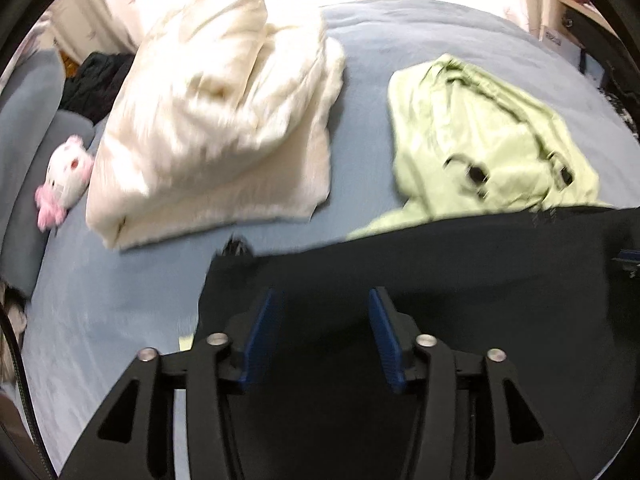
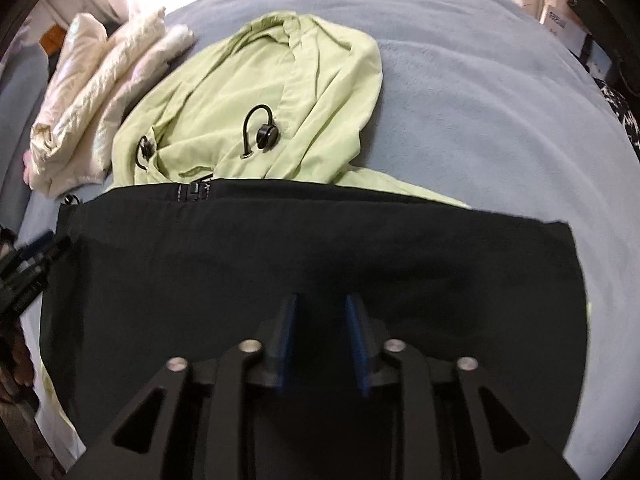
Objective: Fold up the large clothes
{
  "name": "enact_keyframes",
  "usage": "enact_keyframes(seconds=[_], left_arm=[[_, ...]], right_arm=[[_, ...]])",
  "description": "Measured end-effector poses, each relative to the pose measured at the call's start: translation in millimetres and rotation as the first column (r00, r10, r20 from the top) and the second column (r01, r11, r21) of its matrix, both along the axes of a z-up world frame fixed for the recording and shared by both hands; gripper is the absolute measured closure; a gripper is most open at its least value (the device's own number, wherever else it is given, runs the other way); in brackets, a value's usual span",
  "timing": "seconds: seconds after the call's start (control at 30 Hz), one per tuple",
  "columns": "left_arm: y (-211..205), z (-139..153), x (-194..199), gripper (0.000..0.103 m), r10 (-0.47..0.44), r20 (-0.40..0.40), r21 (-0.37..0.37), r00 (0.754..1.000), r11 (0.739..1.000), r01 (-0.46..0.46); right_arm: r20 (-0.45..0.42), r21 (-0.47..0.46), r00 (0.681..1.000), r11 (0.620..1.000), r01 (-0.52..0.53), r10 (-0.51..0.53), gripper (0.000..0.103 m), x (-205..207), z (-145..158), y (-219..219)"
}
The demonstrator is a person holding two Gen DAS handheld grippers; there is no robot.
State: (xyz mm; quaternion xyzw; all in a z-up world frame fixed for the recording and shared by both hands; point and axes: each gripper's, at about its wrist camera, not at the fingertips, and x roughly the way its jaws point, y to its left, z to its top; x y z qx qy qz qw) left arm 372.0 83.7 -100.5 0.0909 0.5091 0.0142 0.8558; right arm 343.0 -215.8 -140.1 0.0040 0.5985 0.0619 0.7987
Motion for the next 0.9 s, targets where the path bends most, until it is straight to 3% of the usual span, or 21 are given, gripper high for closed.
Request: enact_keyframes(seconds=[0.07,0.13,0.3,0.5,0.73,0.9], left_arm=[[-7.2,12.2,6.3,0.046,-0.032,0.015,-0.011,0.999,0.999,0.032],[-17.5,24.6,14.2,0.040,-0.061,0.045,-0.014,0.997,0.998,0.061],[-38.1,35.7,45.4,0.040,-0.085,0.069,-0.056,0.994,0.994,0.089],[-48.9,6.1,96.4,0.042,-0.058,0.003,-0.100,0.998,0.993,0.058],[-38.8,-32.2,135.1,0.044,0.007,-0.092,-0.162,0.996,0.986,-0.022],[-40.8,-52.1,149.1,0.044,-0.001,-0.117,-0.179,0.993,0.984,-0.020]], right_arm=[[-0.007,-0.029,1.000,1.000,0.006,-0.006,0.055,6.8,6.8,-0.8],[-0.016,-0.056,1.000,0.998,0.018,-0.019,0.054,16.8,13.5,-3.2],[0.011,0.030,0.996,0.995,0.092,-0.093,0.054,43.7,29.2,-15.2],[0.074,0.190,0.976,0.964,0.188,-0.205,0.054,80.2,31.0,-34.6],[0.095,0.293,0.948,0.918,0.266,-0.305,0.054,130.9,13.9,-57.4],[0.075,0.326,0.950,0.907,0.265,-0.304,0.054,165.2,-1.5,-55.8]])
